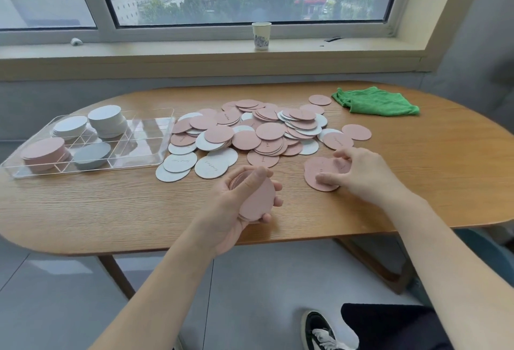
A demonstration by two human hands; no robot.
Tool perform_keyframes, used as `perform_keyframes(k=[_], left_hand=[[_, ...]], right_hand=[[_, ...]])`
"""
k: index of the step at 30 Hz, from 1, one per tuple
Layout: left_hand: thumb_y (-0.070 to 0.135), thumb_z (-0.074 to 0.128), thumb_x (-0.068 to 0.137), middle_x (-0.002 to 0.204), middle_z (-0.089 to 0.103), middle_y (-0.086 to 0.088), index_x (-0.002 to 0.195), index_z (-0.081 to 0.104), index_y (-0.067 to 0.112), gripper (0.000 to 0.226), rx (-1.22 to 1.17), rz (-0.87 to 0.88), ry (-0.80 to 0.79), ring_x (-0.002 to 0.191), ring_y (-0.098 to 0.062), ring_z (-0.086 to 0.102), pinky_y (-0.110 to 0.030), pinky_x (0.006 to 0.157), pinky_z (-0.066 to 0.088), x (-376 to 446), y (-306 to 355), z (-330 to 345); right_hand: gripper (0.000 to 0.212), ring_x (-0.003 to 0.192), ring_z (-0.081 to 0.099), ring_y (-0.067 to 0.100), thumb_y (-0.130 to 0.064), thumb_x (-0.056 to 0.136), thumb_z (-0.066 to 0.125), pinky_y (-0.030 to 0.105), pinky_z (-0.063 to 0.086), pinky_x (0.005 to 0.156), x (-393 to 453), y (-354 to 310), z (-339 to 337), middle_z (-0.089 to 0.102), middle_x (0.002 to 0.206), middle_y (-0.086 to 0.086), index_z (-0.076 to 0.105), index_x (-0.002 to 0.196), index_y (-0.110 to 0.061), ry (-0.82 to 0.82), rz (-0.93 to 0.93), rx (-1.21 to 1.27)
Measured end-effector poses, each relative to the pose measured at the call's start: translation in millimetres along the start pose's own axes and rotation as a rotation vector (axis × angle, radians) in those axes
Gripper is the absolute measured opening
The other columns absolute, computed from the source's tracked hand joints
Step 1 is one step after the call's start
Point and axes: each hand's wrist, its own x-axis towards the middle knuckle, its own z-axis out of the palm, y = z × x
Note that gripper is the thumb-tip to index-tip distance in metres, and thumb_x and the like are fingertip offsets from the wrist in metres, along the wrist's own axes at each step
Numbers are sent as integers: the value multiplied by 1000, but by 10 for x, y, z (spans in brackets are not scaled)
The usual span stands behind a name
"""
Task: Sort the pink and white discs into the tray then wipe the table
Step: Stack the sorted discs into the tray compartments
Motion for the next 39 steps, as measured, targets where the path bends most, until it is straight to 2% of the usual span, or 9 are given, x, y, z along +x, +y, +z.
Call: perform_keyframes(k=[4, 8, 16, 21, 26, 32, 35, 37, 39], left_hand=[[47, 83, 78, 105, 69, -27, 111, 67, 4, 56, 8, 0, -16, 83, -36, 68, -34, 53, 54, 32, -23, -7], [54, 94, 64, 106, 70, -27, 111, 69, 5, 72, 9, 9, -35, 84, -36, 69, -35, 54, 55, 42, -37, -23], [54, 97, 58, 105, 71, -26, 112, 68, 5, 78, 18, -1, -21, 85, -37, 69, -35, 56, 55, 59, -41, -33], [48, 100, 55, 105, 72, -24, 117, 64, 5, 83, 25, 0, -2, 87, -36, 70, -36, 59, 56, 62, -42, -12], [22, 85, 74, 103, 72, -18, 118, 64, 7, 51, 25, -20, 15, 90, -34, 71, -35, 63, 57, 53, -47, -20], [47, 97, 61, 108, 74, -11, 128, 58, 2, 90, 58, 24, -22, 82, -27, 68, -36, 66, 59, 34, -50, -29], [38, 84, 81, 109, 73, -14, 129, 59, 1, 66, 27, 27, -21, 86, -25, 70, -35, 64, 59, 34, -45, -11], [27, 71, 89, 106, 71, -14, 129, 59, 1, 50, 5, 21, -19, 87, -26, 71, -36, 64, 58, 37, -53, -21], [21, 68, 90, 102, 70, -15, 128, 59, 3, 43, -6, 13, -22, 88, -30, 72, -38, 65, 59, 32, -56, -36]], right_hand=[[77, 110, 53, 16, -50, 64, 91, 28, 38, 89, 41, 7, -43, 60, 131, 3, 63, 130, -21, -56, 8, 120], [78, 112, 53, 15, -46, 62, 93, 25, 37, 89, 72, -14, -53, 61, 130, 2, 64, 130, -23, -100, 13, 144], [45, 89, 62, 14, -30, 70, 92, 15, 43, 60, 35, -41, -30, 67, 98, -4, 71, 109, -27, -80, -68, 286], [27, 88, 71, 15, -17, 78, 85, 23, 56, 74, -78, -104, 14, 77, 92, -1, 74, 103, -20, -89, -114, 717], [40, 95, 71, 18, -10, 75, 81, 26, 57, 81, -248, -366, 15, 77, 103, 9, 69, 113, -9, -267, -294, 1044], [40, 94, 75, 23, -2, 73, 86, 37, 60, 87, -416, -659, 143, 77, 101, 8, 72, 109, -14, -326, -409, 948], [39, 97, 71, 18, -4, 71, 88, 37, 58, 91, -443, -727, 260, 75, 100, -1, 77, 105, -19, -228, -497, 852], [42, 97, 61, 3, -11, 68, 91, 19, 49, 85, -440, -742, 327, 67, 103, -9, 79, 107, -23, -113, -567, 723], [47, 104, 54, 0, -18, 65, 93, 9, 38, 84, -412, -735, 353, 62, 108, -8, 79, 110, -24, -19, -598, 631]])
